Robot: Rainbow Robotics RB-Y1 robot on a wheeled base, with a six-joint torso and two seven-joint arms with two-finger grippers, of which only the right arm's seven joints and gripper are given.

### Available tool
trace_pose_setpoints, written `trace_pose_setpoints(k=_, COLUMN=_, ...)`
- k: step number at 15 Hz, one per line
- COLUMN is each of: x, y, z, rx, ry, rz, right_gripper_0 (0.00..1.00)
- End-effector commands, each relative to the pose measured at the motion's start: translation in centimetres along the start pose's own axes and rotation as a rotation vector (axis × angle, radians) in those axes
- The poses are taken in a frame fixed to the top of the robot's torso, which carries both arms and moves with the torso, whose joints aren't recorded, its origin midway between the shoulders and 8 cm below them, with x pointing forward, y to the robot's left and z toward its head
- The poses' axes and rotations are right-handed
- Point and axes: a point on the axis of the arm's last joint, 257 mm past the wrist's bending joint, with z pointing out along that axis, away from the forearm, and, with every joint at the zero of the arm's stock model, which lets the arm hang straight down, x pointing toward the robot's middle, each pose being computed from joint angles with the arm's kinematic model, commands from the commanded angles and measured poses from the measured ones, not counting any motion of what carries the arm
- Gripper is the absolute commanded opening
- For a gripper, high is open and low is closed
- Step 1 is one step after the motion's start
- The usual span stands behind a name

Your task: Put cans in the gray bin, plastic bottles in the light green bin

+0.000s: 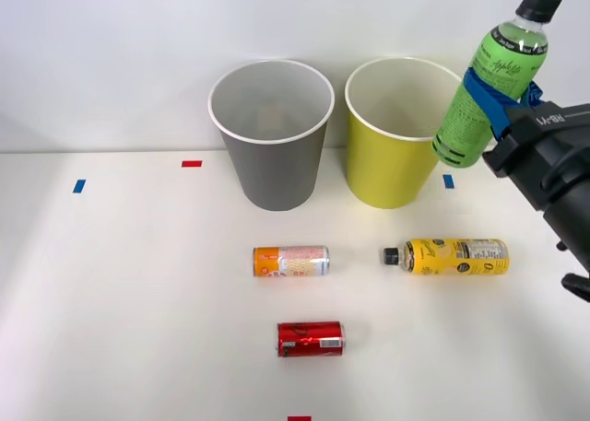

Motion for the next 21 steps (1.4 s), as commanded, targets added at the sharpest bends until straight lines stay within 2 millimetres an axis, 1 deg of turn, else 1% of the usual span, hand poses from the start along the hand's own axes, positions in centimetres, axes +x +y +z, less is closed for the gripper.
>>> trace_pose_setpoints(k=1, x=-0.5, y=-1.4, z=3.3, rx=0.016, ry=-0.035, rz=0.004, right_gripper_0=0.00)
trace_pose_setpoints(k=2, x=-0.5, y=-1.6, z=4.7, rx=0.020, ry=-0.048, rz=0.017, right_gripper_0=0.00)
trace_pose_setpoints(k=5, x=-0.1, y=-0.9, z=8.2, rx=0.023, ry=-0.070, rz=0.038, right_gripper_0=0.00)
trace_pose_setpoints(k=9, x=2.4, y=-0.5, z=12.4, rx=0.057, ry=-0.059, rz=0.007, right_gripper_0=0.00)
trace_pose_setpoints(k=12, x=3.6, y=-0.3, z=13.9, rx=0.063, ry=-0.038, rz=-0.005, right_gripper_0=0.00)
trace_pose_setpoints(k=14, x=4.0, y=-0.1, z=14.1, rx=0.061, ry=-0.030, rz=-0.012, right_gripper_0=0.00)
trace_pose_setpoints(k=16, x=4.0, y=0.1, z=14.1, rx=0.056, ry=-0.033, rz=-0.006, right_gripper_0=0.00)
trace_pose_setpoints(k=17, x=4.0, y=0.1, z=14.1, rx=0.054, ry=-0.034, rz=-0.003, right_gripper_0=0.25)
trace_pose_setpoints(k=19, x=4.1, y=0.4, z=14.1, rx=0.046, ry=-0.035, rz=-0.002, right_gripper_0=1.00)
trace_pose_setpoints(k=21, x=3.9, y=0.8, z=14.0, rx=0.031, ry=-0.043, rz=-0.004, right_gripper_0=1.00)
